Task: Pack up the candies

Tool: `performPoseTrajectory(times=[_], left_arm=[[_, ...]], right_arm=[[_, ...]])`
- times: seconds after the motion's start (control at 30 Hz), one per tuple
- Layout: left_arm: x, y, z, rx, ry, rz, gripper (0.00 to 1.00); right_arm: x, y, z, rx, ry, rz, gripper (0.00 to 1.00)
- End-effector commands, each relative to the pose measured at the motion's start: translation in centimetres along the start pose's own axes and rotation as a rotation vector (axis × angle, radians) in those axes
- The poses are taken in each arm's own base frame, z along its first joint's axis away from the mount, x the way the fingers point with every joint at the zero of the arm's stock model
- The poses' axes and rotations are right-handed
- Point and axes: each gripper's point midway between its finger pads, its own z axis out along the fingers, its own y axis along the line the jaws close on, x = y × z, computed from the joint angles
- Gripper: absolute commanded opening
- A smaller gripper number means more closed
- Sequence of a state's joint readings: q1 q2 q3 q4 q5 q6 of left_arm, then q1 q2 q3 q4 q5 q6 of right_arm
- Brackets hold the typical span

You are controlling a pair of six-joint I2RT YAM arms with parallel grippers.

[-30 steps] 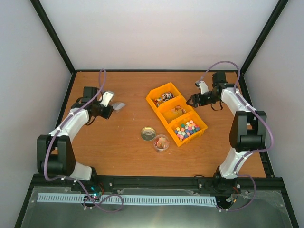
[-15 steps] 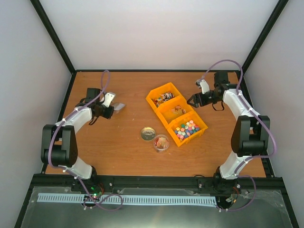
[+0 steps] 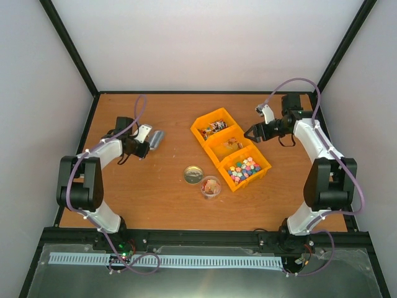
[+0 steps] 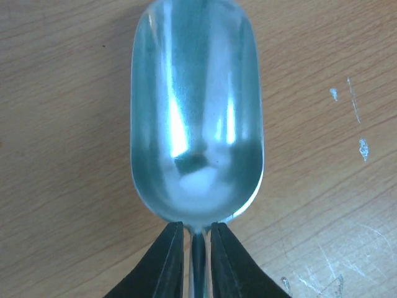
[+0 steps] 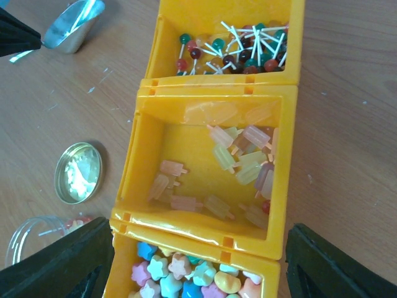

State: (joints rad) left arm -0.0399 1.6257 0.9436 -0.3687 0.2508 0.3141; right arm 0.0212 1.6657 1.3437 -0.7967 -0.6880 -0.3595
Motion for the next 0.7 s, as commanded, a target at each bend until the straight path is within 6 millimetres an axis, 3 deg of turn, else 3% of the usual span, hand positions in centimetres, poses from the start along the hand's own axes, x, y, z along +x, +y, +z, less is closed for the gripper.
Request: performPoseTrajectory(times=[0.0, 0.33, 0.43, 0.57, 0.67], left_arm=[[-0.7, -0.2, -1.3, 0.007, -0.022, 0.010, 0.17], [-2.4, -1.6, -5.4, 0.045, -0.077, 0.021, 0.52], [-3.4, -2.3, -7.4, 0.052, -0.129, 0.038, 0.63], [-4.6, -3.2, -9.8, 0.065, -0.198, 0.071, 0.98], [-5.7, -3.5, -11.7, 0.057, -0.255, 0.089, 1.00]], right_arm=[[0.0, 1.8, -1.3, -0.040, -0.022, -0.020, 0.76], [-0.2, 6.0, -0.5, -0.101, 0.014, -0.086, 0.75], [0.1, 8.4, 0.8, -0.136, 0.054, -0.135, 0.75], [1.2, 13.1, 3.5, -0.260, 0.146, -0.191, 0.76], [2.2, 15.0, 5.8, -0.288, 0.217, -0.214, 0.84]])
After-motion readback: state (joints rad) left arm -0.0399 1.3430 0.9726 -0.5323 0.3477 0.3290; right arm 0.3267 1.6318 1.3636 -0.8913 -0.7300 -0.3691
